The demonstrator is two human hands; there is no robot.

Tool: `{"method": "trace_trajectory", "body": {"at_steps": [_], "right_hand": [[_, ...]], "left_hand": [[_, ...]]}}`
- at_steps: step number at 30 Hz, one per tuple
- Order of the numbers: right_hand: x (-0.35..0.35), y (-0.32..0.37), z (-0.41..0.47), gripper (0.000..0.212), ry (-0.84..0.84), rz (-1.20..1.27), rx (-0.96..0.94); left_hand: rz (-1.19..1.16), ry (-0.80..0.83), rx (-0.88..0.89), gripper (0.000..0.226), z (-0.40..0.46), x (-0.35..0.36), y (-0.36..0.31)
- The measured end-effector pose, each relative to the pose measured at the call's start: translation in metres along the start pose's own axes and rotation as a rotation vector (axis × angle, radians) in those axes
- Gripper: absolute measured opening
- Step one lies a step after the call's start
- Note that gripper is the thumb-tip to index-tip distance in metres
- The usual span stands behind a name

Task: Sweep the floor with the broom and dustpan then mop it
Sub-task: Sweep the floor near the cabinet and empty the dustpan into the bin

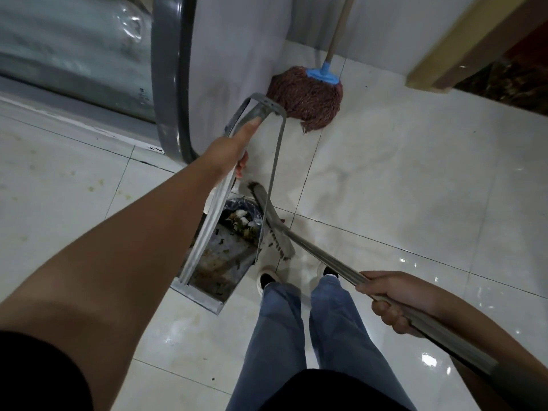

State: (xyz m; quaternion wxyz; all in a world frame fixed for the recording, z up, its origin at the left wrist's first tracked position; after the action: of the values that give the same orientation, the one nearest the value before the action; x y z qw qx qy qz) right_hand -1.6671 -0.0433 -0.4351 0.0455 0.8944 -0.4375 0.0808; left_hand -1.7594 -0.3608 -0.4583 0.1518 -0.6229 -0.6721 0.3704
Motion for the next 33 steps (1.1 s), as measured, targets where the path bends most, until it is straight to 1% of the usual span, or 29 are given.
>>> {"method": "trace_trajectory", "body": {"at_steps": [3, 6, 10, 13, 15, 17, 20, 22, 25, 28, 31, 33], "right_hand": [[-0.001, -0.001, -0.001, 0.027, 0.016, 0.028, 0.010], [-0.002, -0.004, -0.002, 0.026, 0.003, 0.012, 0.009], [0.000, -0.003, -0.004, 0.024, 0.002, 0.046, 0.001], [0.002, -0.005, -0.002, 0.031, 0.001, 0.076, 0.018], [-0.001, -0.007, 0.002, 0.035, -0.035, 0.056, -0.019], [0.000, -0.006, 0.001, 0.029, -0.035, 0.045, 0.004], [0.002, -0.006, 0.001, 0.014, 0.015, 0.075, 0.068], [0.003, -0.007, 0.001, 0.018, 0.036, 0.085, 0.105], [0.002, -0.007, 0.005, 0.026, 0.044, 0.055, 0.032], [0.003, -0.005, 0.002, 0.027, 0.022, 0.049, 0.001], [0.004, -0.004, 0.003, 0.027, 0.020, 0.035, 0.005], [0.004, -0.004, 0.005, 0.027, 0.030, 0.040, 0.008]], "left_hand": [[0.014, 0.014, -0.002, 0.057, 0.002, 0.002, -0.004], [0.049, 0.064, -0.015, 0.056, 0.005, 0.010, -0.012], [0.024, 0.084, -0.022, 0.056, 0.011, 0.020, -0.025], [0.019, 0.096, -0.001, 0.063, 0.016, 0.019, -0.032], [0.031, 0.096, 0.003, 0.064, 0.018, 0.017, -0.040], [0.030, 0.078, 0.008, 0.062, 0.020, 0.016, -0.041], [0.050, 0.060, 0.024, 0.051, 0.019, 0.022, -0.047], [0.059, 0.057, -0.002, 0.053, 0.019, 0.028, -0.042], [0.069, 0.054, -0.016, 0.055, 0.020, 0.031, -0.039], [0.066, 0.060, -0.005, 0.054, 0.017, 0.029, -0.040], [0.038, 0.021, 0.007, 0.057, 0.015, 0.022, -0.042], [0.045, 0.033, 0.016, 0.059, 0.012, 0.019, -0.045]]}}
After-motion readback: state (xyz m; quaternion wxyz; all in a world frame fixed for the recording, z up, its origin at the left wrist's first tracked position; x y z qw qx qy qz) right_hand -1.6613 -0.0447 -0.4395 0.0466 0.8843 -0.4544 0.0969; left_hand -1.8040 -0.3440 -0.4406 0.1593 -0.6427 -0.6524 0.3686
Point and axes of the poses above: each hand's wrist, its own z-axis towards the middle knuckle, its own x-axis out of the palm, y = z × x, the point moved 6 cm from there along z, towards the middle knuckle, and after that the axes turned 5 degrees about -z, right-handed, at the moved point
